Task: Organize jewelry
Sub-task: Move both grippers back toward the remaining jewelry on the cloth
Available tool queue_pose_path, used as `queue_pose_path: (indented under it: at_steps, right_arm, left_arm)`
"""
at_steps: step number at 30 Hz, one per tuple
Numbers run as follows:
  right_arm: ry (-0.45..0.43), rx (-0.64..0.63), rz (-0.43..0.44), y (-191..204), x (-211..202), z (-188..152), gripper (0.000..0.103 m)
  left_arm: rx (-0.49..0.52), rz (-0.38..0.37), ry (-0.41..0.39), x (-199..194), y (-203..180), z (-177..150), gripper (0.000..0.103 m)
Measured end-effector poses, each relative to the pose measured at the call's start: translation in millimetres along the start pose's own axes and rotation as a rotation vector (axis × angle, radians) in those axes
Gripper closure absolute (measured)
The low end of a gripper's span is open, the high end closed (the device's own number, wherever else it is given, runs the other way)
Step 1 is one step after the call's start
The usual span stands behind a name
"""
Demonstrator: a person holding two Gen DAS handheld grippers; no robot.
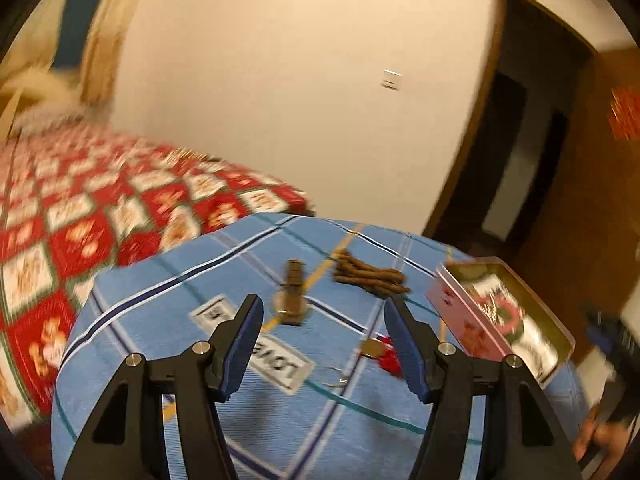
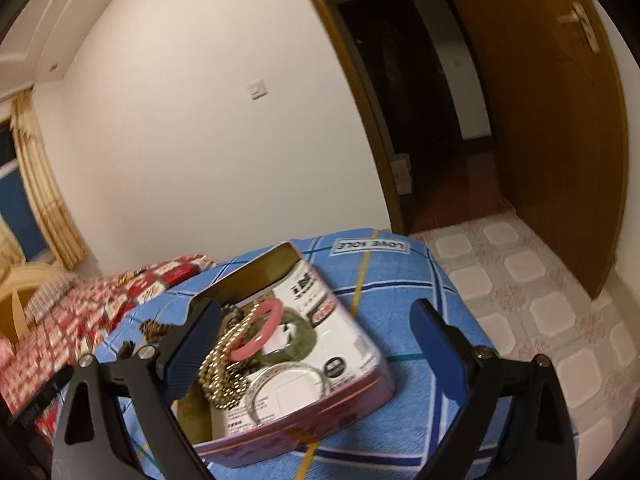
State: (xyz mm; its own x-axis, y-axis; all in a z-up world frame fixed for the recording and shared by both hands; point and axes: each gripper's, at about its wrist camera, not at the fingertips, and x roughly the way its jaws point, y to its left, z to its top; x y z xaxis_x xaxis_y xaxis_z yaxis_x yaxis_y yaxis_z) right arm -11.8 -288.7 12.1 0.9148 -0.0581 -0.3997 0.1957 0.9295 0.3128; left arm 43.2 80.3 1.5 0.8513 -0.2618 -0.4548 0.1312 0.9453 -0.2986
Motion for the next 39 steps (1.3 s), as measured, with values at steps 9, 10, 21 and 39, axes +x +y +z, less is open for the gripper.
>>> queue_pose_path:
  at_steps: [9,10,21,39]
  right_arm:
    - [0.030,-0.108,0.107,60,-7,-24,0.005]
    - [0.029,-0.132,0.117,68,-8,-27,0.005]
    - [0.170,-0.348,0.278,152,17,-53,0.002]
    - [0.507,-0.499,0.231,195,96,-87,0.054]
  left_arm:
    - [-0.221,0.080,0.025,6,56,4,0.040]
    - [-0.235,0.084,0.030,7,59,3,0.040]
    - [-0.245,0.095,0.072,17,64,2,0.039]
    - [-0.246,0.120,0.134,29,65,-1,0.039]
